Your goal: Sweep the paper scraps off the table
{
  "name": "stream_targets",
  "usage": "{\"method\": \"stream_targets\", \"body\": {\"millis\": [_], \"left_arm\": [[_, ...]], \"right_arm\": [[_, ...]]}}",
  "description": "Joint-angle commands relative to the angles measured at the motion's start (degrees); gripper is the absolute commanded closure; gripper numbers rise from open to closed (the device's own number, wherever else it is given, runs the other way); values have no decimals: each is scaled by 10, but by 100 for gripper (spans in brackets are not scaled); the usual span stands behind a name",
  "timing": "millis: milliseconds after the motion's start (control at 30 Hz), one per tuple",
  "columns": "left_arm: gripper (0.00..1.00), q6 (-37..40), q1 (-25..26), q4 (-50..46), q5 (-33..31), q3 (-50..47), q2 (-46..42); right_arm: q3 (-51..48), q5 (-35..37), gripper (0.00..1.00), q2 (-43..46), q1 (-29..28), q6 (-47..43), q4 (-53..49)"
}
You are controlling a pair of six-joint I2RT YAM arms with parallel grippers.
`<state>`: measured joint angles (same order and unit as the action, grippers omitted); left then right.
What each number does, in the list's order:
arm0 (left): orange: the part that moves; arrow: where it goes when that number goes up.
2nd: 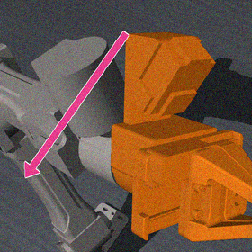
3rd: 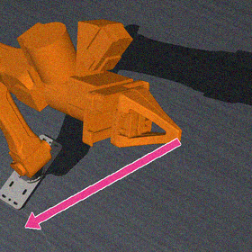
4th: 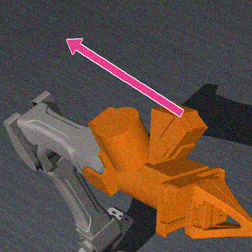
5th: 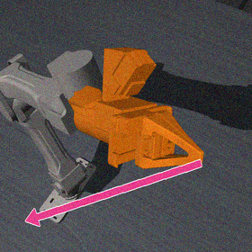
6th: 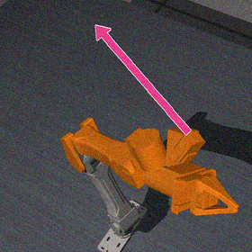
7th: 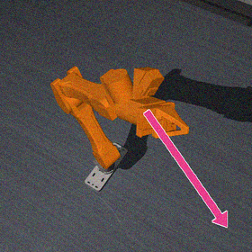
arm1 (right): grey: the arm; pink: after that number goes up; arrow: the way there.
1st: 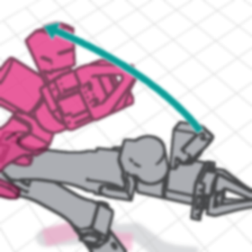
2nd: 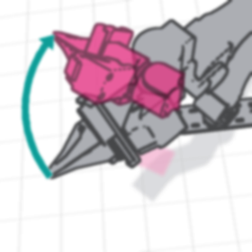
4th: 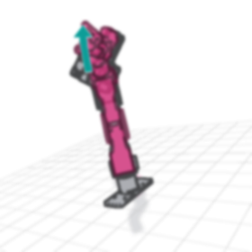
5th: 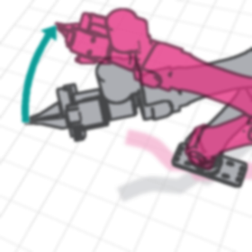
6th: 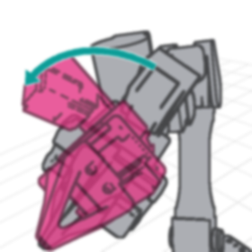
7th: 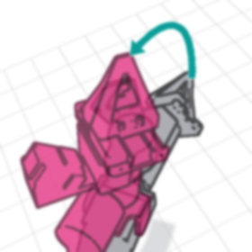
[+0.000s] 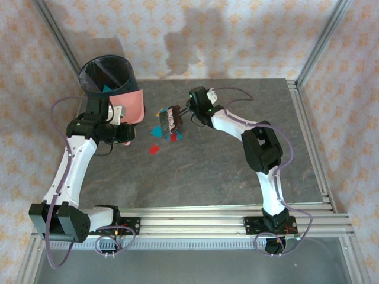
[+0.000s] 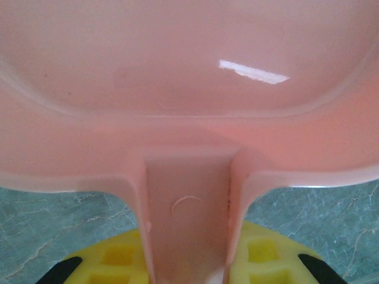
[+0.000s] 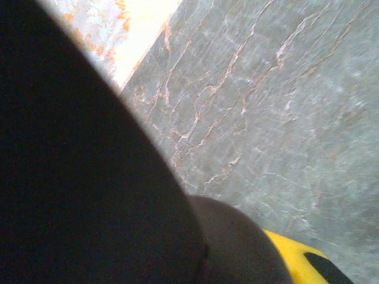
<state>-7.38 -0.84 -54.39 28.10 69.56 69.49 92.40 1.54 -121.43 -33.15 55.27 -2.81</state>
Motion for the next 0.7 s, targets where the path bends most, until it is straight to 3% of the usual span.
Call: {"method": "stream_targets", "body": {"millis": [0,667], "left_arm": [[100,8,5,-3,9,3,-18],[100,-1,29,-24,17,6,-31]], "right_arm": [[-47,68,100,44,-2,-84,-69],[-207,263,100,246,4,-223,-167]]}}
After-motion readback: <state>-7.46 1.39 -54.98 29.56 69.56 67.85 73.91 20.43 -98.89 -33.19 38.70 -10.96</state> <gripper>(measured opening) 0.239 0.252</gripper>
